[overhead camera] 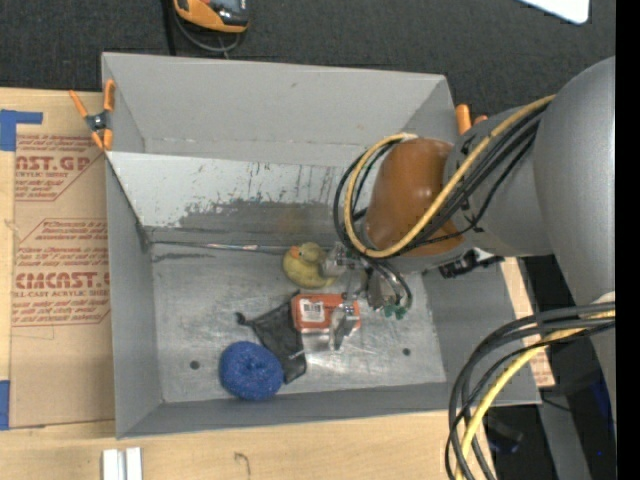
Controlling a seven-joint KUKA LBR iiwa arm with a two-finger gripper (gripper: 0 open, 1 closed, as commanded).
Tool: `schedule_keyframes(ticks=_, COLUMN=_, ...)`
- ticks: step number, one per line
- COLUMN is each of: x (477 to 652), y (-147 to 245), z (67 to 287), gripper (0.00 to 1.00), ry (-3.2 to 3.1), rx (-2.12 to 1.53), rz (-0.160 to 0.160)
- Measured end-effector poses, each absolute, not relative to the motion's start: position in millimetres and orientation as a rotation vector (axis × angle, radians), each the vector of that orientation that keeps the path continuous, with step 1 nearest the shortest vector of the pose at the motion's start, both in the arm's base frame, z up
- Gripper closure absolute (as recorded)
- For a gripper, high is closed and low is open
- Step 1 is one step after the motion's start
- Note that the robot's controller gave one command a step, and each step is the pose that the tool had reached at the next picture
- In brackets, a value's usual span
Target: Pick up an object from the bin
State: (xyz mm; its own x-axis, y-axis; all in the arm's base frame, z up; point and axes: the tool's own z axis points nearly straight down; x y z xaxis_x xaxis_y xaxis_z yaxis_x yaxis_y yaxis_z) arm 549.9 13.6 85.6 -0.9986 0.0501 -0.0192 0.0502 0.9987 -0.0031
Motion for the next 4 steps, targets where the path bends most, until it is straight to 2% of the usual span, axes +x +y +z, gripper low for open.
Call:
schedule_keyframes(ticks=1, x=537.4, y=15.2, z=82.9, gripper=0.0, ry=3.095, rx=0.164, rz=0.001)
schedule_keyframes(ticks=2, x=532.3, y=14.3, z=82.3, gripper=0.0, ry=3.093, rx=0.16, rz=0.002)
schedule_keyframes(ticks=3, x=519.9, y=25.8, z=73.9, gripper=1.0, ry=3.114, rx=0.264, rz=-0.001)
schedule_keyframes(ticks=4, x=519.9, y=25.8, z=73.9, gripper=1.0, ry=3.114, rx=0.265, rz=-0.001)
